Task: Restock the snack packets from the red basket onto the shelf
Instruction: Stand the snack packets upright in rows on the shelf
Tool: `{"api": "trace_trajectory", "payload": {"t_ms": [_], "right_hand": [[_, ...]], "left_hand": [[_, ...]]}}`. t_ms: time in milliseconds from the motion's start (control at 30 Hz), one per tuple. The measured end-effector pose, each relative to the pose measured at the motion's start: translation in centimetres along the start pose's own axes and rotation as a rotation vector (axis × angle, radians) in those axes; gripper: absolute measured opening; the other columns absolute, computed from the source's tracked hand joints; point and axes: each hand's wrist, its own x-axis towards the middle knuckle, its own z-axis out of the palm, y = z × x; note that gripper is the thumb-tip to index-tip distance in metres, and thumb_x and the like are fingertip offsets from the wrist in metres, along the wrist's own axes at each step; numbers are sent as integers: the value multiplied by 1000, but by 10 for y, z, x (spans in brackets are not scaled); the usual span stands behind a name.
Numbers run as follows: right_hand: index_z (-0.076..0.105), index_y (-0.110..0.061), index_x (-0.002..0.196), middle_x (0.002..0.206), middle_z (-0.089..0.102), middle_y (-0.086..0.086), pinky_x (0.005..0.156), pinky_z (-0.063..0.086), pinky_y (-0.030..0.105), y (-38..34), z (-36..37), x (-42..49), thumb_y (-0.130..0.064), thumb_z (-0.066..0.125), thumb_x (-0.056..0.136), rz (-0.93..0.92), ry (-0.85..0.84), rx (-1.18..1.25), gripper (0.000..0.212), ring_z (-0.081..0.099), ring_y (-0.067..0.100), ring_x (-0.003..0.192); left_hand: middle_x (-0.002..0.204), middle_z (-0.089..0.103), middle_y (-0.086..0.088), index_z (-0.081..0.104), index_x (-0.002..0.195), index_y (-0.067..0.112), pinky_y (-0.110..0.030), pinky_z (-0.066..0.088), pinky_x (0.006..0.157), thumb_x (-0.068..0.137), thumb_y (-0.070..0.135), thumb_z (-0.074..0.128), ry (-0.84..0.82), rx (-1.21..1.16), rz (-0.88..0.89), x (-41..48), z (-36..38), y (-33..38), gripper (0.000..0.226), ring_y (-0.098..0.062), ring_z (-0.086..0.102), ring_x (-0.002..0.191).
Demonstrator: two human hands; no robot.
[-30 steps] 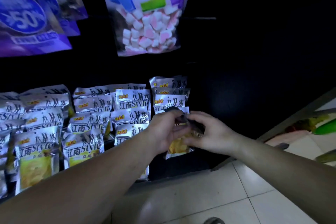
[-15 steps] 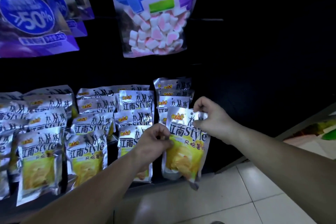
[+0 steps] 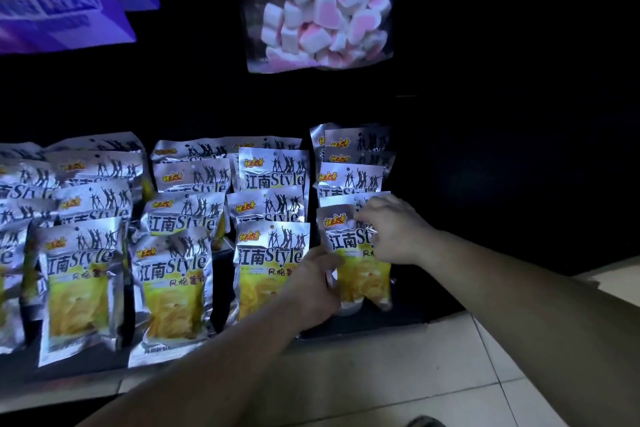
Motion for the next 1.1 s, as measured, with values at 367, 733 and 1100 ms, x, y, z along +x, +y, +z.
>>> {"api": "trace_trajectory", "payload": {"t_ms": [367,733,1100], "right_hand": [[64,-34,107,151,32,-9,102,49,36,23,42,-31,-22,62,96,58,198,195,16,40,22,138],[54,-31,96,92,64,-3,70,49,33,-5,163,-70,-32,75,87,420,135,722,23,65,21,86],[51,-42,115,118,39,-8,66,41,4,-10,153,-76,10,57,85,307,422,810,61,56,1,80]], "left_hand": [[142,42,-11,25,154,38,-42,57,90,88,38,66,-156,387,-76,-3,43,-10,77,-38,63,115],[115,64,-16,-17,156,48,-44,58,81,101,48,52,-190,491,-49,-7,56,-29,88,-36,67,101],[110,58,-3,25,159,43,-35,56,82,93,7,59,37,119,84,-4,54,-41,82,-23,61,94]]}}
